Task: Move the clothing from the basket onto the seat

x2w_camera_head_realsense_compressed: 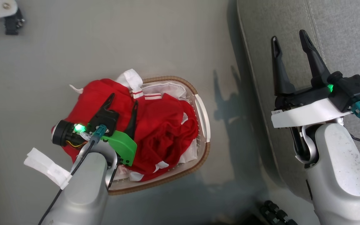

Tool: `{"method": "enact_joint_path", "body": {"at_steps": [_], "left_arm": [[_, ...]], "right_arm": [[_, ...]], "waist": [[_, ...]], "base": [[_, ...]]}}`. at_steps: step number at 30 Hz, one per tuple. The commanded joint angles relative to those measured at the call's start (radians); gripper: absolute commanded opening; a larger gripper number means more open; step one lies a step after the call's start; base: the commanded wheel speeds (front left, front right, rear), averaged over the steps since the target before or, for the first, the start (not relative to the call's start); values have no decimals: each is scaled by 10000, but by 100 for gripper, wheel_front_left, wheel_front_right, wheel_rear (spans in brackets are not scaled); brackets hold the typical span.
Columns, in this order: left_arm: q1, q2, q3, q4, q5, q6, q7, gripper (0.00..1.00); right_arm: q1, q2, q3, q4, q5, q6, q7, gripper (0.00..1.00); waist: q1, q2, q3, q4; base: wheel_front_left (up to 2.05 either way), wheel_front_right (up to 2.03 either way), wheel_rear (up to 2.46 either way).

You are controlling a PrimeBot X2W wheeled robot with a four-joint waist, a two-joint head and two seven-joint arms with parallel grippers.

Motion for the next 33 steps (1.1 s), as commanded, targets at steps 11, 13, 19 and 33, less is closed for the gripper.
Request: {"method": "enact_joint_path", "body": {"at_steps": [11,13,19,33], "left_arm": [[-950,578,-875,1406,957,104,-7,100],[-1163,688,-1088,1771,1137,197,-7,100],[-1765,954,-1499,2641,1583,818,-7,100],[-2397,823,-1460,3154,860,906,-7,100]], "right_arm": [[-271,-27,98,-63,240,-6,-21,100],[-313,-27,134,-39,254,-6,-21,100],[-411,-29,230,-28,336,-6,-22,100],[-399,-29,412,22,432,-6,-21,100]], "waist": [[-1,-1,1446,-726],[-1,-1,1570,-752],[-1,-1,1856,-778],[-1,-1,2180,-732]], "base": [[0,0,0],[0,0,0],[0,0,0],[0,0,0]]}}
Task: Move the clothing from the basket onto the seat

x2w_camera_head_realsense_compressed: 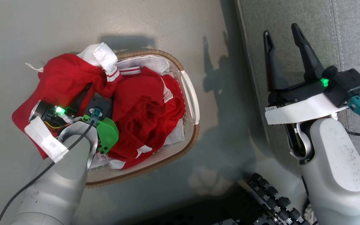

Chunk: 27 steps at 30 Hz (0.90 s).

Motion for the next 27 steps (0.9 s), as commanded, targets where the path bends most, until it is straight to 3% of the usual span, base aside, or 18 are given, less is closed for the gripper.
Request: {"method": "enact_joint_path", "body": {"at_steps": [1,16,27], "left_arm": [[-190,-7,4,137,-140,-110,-5,100],[-477,-490,-296,1606,-740,-912,-2,100],[-678,-537,-662,2095,-854,-1031,205,100]], "right_arm": [[-85,-32,32,23,73,-6,-21,100],[69,-32,264,383,20,-6,-22,100],[58,-32,318,393,-23,-6,-21,100]], "waist": [[-1,0,17,3],[-1,0,-96,60],[-1,0,13,-46]], "base": [[0,0,0],[0,0,0],[0,0,0]]}}
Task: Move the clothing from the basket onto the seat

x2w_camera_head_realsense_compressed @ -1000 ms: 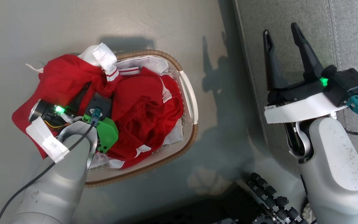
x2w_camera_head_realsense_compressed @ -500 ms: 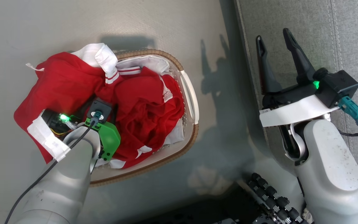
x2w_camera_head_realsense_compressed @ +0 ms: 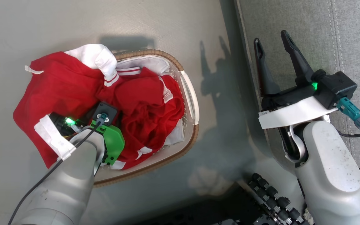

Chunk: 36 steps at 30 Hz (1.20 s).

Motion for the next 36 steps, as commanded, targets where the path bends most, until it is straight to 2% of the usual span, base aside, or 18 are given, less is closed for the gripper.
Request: {"method": "enact_joint_path", "body": {"at_steps": [1,2,3,4,10,17,36], "left_arm": [[-222,90,-47,57,46,45,48,100],[-233,107,-58,70,29,95,38,99],[-239,119,-69,79,19,130,52,32],[-250,127,-78,85,-10,130,71,0],[-39,121,-99,114,-209,73,63,0],[531,-96,279,-312,-784,209,-193,0],[3771,-347,383,-4527,-1919,35,-187,0]], "right_arm": [[45,-34,-18,11,-18,-6,-21,100],[36,-34,-16,14,-2,-6,-21,100],[28,-34,-7,20,9,-6,-22,100],[15,-34,3,36,28,-6,-22,100],[14,-35,66,199,146,-7,-22,100],[263,-35,68,429,111,-7,-21,100],[1954,-39,-512,1207,-469,-7,-22,100]], "waist": [[0,0,51,-23],[0,0,69,-35],[0,0,75,-45],[0,0,77,-58],[0,0,-253,-103],[0,0,-1350,-16],[0,0,-5069,1190]], "base": [[0,0,0],[0,0,0],[0,0,0],[0,0,0],[0,0,0],[0,0,0],[0,0,0]]}}
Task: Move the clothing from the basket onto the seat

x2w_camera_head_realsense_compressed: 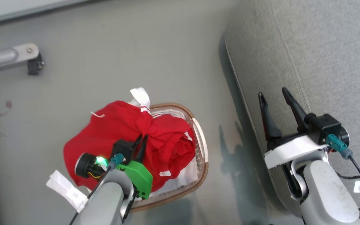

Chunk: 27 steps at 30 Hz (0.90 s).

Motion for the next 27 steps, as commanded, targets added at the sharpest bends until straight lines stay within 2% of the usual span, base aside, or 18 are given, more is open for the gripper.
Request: {"method": "enact_joint_path", "body": {"at_steps": [1,15,27], "left_arm": [[285,-13,-53,-256,-111,-55,-37,0],[1273,-5,-499,-2228,-1610,-73,-38,0],[1001,-3,-886,-3636,-2780,253,-39,0]], "right_arm": [[257,-48,-21,58,-88,-10,-20,100],[1498,-46,51,341,-72,-10,-20,100],[2286,-48,228,490,-62,-10,-22,100]], "waist": [[1,0,-1220,604],[1,0,-3169,969],[1,0,-4264,1016]], "base": [[0,0,0],[0,0,0],[0,0,0]]}}
